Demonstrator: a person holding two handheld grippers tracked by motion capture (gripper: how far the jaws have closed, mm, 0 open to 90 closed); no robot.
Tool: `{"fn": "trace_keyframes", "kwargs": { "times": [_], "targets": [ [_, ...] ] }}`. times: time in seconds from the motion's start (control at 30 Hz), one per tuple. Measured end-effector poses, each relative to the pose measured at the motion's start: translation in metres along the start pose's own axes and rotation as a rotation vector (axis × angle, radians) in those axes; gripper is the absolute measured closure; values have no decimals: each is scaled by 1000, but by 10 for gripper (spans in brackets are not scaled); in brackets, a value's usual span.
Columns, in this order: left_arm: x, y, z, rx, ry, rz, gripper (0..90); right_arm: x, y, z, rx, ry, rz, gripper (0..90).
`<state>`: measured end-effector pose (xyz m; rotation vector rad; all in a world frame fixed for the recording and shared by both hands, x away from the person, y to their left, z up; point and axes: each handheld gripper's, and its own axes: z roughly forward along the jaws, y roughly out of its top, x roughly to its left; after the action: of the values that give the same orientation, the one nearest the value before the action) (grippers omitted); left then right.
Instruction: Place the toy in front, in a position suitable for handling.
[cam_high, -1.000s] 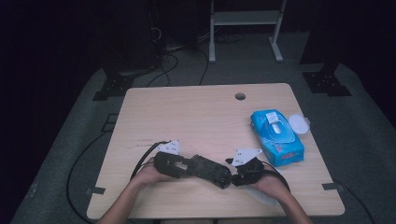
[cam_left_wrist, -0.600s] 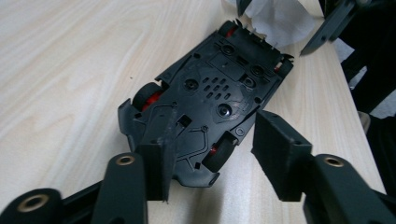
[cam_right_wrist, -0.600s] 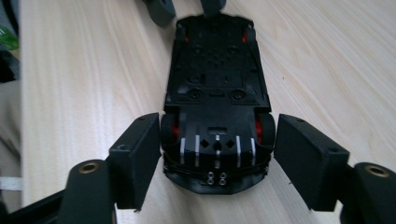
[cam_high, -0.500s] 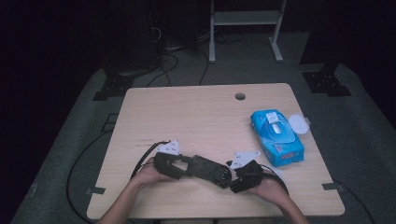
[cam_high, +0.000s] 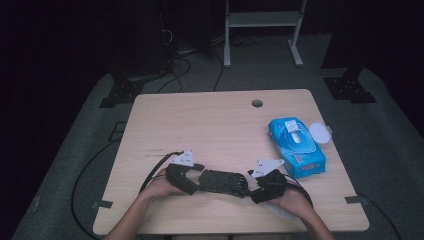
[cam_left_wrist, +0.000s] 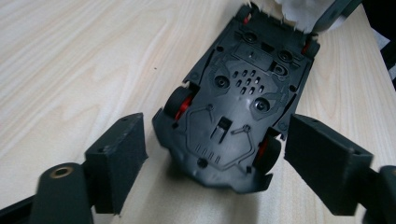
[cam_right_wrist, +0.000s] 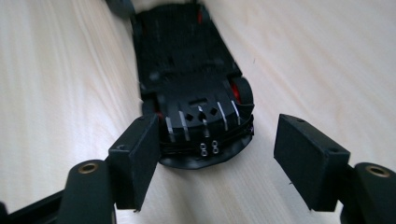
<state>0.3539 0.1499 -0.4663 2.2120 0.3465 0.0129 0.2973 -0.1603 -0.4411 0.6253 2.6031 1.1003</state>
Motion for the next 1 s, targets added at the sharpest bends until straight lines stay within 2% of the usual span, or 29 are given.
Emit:
{"fn": "trace_keyframes", "kwargs": {
  "times": [0.17,0.33,0.47,0.63,0.83,0.9,0.97,1.0],
  "targets": [
    [-3,-1,3,20,-5,16,164,3,-4,-29,-33,-46,6,301],
    [-5,1,7,29,11,48,154,-3,-30,-62,-21,-120,75,297],
    [-7,4,12,34,13,65,148,-5,-54,-77,4,-157,129,297],
    [-12,6,15,47,15,92,137,-5,-72,-74,50,-181,162,308],
    [-13,1,14,57,23,87,112,-7,-80,-59,81,-186,176,375],
    [-14,0,13,58,24,85,103,-6,-82,-55,100,-184,172,446],
    [-16,-1,13,61,28,94,99,-6,-84,-51,133,-200,171,540],
    [-17,-1,13,63,26,98,98,-7,-86,-50,129,-192,179,641]
  ]
}}
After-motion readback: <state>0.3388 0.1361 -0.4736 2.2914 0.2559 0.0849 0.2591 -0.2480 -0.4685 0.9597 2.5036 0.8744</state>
